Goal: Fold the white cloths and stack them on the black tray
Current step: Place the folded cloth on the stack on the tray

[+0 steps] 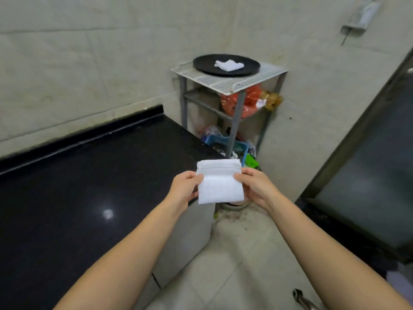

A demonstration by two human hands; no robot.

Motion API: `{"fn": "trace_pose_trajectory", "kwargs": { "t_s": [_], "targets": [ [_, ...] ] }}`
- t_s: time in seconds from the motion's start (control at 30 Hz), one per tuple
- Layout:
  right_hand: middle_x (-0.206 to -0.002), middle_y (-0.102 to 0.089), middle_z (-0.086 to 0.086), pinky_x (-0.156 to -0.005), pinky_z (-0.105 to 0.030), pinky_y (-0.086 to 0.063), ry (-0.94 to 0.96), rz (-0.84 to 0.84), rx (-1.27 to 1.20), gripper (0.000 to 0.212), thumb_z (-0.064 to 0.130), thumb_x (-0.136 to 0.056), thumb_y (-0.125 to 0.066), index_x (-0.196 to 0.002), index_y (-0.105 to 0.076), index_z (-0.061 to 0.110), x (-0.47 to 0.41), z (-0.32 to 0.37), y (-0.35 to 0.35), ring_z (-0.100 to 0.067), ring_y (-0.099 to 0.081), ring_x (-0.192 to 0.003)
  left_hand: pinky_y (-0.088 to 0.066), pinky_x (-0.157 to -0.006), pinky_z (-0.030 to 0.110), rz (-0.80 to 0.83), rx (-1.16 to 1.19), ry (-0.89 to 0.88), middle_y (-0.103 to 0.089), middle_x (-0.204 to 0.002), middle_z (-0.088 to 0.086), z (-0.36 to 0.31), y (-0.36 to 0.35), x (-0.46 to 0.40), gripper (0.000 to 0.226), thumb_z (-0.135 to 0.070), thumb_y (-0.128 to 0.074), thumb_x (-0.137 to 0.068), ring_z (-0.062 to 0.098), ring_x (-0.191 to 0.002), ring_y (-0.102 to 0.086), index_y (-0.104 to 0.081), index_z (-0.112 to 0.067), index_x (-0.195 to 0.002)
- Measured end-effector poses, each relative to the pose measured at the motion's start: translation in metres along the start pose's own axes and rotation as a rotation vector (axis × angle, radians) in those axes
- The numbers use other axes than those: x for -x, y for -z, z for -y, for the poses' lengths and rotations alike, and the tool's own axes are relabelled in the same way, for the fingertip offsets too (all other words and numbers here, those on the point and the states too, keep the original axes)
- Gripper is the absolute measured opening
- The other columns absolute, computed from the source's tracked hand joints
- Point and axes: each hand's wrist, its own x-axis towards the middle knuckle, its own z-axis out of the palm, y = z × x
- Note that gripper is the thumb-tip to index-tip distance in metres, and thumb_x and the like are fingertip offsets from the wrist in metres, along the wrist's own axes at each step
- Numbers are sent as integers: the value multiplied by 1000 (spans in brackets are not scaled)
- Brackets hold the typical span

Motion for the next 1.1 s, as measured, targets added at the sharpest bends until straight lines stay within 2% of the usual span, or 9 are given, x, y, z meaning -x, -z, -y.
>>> {"fn": "trace_pose_trajectory", "kwargs": {
  "t_s": [0.2,0.3,0.37,0.43,0.6,0.77,0.83,0.93,1.1],
  "targets": [
    [-93,-67,-7,-72,-35,-51,63,-6,106,8,6,-91,-58,-91,-64,12,-91,68,86,-22,-63,-83,-54,-76,39,-12,-82,-100,-62,-88,11,-41,-99,-84,19,-8,-54,-93,23,-83,-60,-55,-8,-74],
    [-85,-66,-5,-59,-25,-52,136,28,113,11,4,-92,-56,-87,-63,12,-152,104,95,-14,-64,-69,-53,-81,49,-53,-130,-188,-62,-83,13,-73,-115,-143,19,-9,-56,-91,27,-82,-59,-56,-10,-72],
    [-82,-66,-4,-52,-20,-52,190,38,102,12,3,-92,-56,-87,-63,11,-195,139,94,-11,-64,-67,-52,-71,42,-73,-130,-261,-62,-79,11,-104,-124,-186,19,-11,-57,-90,25,-77,-59,-56,-11,-71],
    [-84,-67,-4,-59,-21,-55,256,45,101,12,3,-91,-56,-87,-64,11,-242,178,93,-15,-64,-73,-48,-68,36,-75,-124,-324,-60,-78,12,-142,-134,-229,21,-12,-58,-90,24,-75,-58,-55,-13,-69],
    [-101,-69,-6,-86,-39,-53,350,8,295,7,13,-89,-62,-88,-68,18,-353,263,98,-24,-65,-96,-53,-77,49,-110,-183,-426,-62,-85,19,-228,-158,-325,19,-10,-58,-88,28,-80,-59,-55,-12,-70],
    [-110,-65,-2,-79,-30,-48,450,0,581,26,19,-88,-62,-112,-66,11,-453,312,103,-20,-61,-101,-57,-74,45,-158,-239,-406,-61,-85,15,-274,-182,-403,15,-10,-56,-90,25,-76,-63,-55,-9,-75],
    [-106,-64,-1,-69,-24,-43,493,23,634,24,17,-89,-60,-111,-65,10,-495,334,101,-18,-59,-97,-59,-66,36,-212,-237,-379,-62,-86,13,-287,-192,-438,16,-11,-57,-91,23,-78,-64,-53,-10,-76],
    [-99,-65,-4,-76,-26,-43,554,62,689,21,14,-88,-60,-106,-68,10,-559,361,91,-17,-58,-92,-59,-60,29,-332,-215,-354,-61,-89,11,-307,-203,-488,21,-13,-56,-92,19,-80,-64,-48,-12,-72],
    [-81,-62,0,-67,-25,-39,531,171,841,16,15,-86,-59,-97,-69,10,-642,375,81,-16,-55,-81,-55,-65,42,-528,-293,-292,-50,-73,13,-315,-205,-559,29,-13,-59,-86,25,-69,-55,-40,-16,-64]
  ]
}}
